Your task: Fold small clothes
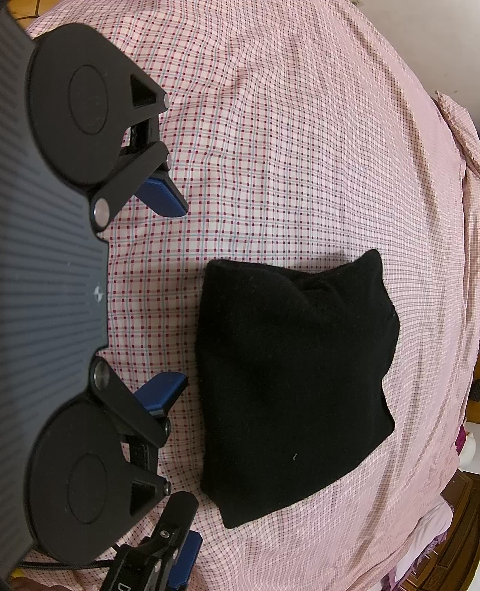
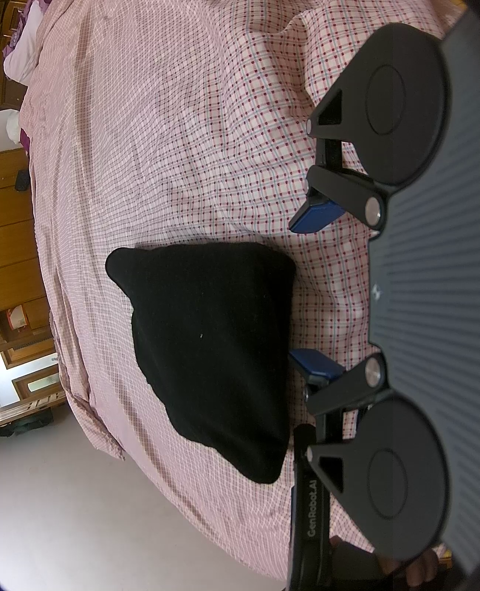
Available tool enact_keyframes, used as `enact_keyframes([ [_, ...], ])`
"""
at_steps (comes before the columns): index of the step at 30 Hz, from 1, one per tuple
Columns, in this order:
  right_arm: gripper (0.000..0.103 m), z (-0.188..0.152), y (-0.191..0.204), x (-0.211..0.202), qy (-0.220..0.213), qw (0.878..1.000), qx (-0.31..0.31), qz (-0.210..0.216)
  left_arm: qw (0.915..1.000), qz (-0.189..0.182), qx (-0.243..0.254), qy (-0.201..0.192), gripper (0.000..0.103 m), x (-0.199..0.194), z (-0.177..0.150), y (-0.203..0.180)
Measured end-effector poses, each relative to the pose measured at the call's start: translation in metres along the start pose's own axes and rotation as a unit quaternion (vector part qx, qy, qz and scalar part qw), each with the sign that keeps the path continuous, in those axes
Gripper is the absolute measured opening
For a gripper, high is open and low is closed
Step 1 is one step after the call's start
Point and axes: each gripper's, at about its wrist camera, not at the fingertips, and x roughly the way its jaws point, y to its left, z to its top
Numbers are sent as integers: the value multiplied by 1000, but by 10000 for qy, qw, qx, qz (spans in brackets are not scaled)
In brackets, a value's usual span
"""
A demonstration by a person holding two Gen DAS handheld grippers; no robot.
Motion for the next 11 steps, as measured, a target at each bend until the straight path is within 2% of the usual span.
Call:
enact_keyframes([
  [11,71,1,0,1,-8,10000,-4,2,10000,-3,16,-33,93,-2,-2,-3],
])
